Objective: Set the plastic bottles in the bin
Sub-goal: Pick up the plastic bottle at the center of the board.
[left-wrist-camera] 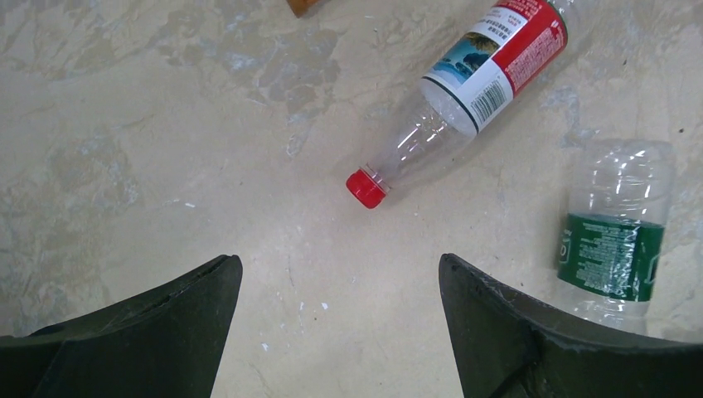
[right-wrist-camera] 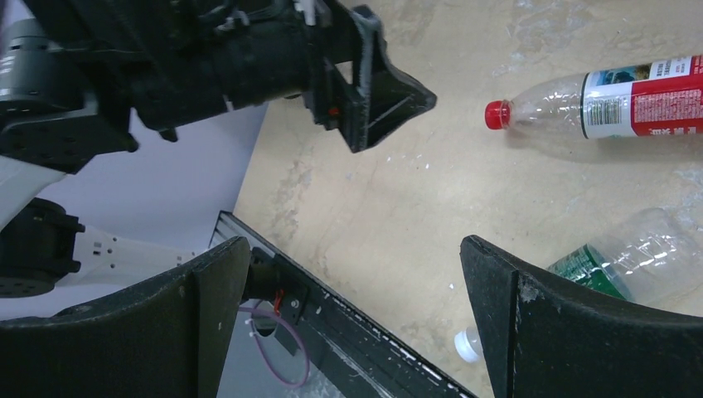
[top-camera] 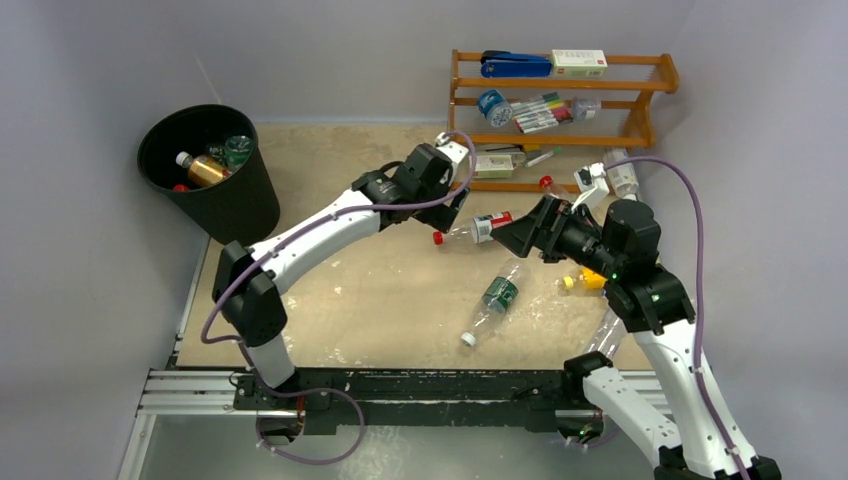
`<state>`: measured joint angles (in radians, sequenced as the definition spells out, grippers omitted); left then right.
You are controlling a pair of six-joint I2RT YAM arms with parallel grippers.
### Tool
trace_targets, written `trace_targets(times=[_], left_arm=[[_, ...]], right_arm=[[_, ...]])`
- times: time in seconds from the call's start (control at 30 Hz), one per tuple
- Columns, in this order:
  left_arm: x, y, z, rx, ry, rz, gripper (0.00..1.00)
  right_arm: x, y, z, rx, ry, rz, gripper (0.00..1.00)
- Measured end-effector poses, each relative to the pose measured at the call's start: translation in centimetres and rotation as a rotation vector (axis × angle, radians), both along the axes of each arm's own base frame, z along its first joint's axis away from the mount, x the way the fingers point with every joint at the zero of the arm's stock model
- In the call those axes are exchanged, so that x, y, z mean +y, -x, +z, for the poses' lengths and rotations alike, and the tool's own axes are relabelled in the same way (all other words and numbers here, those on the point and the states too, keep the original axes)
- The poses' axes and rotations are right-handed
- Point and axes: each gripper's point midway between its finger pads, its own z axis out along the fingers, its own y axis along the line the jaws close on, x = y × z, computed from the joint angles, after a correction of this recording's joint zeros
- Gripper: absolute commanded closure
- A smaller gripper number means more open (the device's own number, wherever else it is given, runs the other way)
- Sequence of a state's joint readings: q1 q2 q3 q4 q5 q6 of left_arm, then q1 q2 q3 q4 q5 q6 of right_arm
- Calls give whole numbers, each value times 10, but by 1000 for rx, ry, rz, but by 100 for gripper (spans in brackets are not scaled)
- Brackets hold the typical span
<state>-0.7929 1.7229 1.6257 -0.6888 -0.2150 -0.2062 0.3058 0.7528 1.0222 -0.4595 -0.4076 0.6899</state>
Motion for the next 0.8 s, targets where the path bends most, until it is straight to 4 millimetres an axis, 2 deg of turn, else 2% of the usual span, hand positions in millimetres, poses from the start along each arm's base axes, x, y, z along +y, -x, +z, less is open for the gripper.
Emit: trace_targets(times=[0.47,0.8], left_arm=[[-44,-10,-78,42,-72,-175,13],[-60,-12,-142,104,-127,-198,13]], right_arm=[[-3,5,-2,4,3,-6,0],[-4,10,-2,2,3,-7,0]])
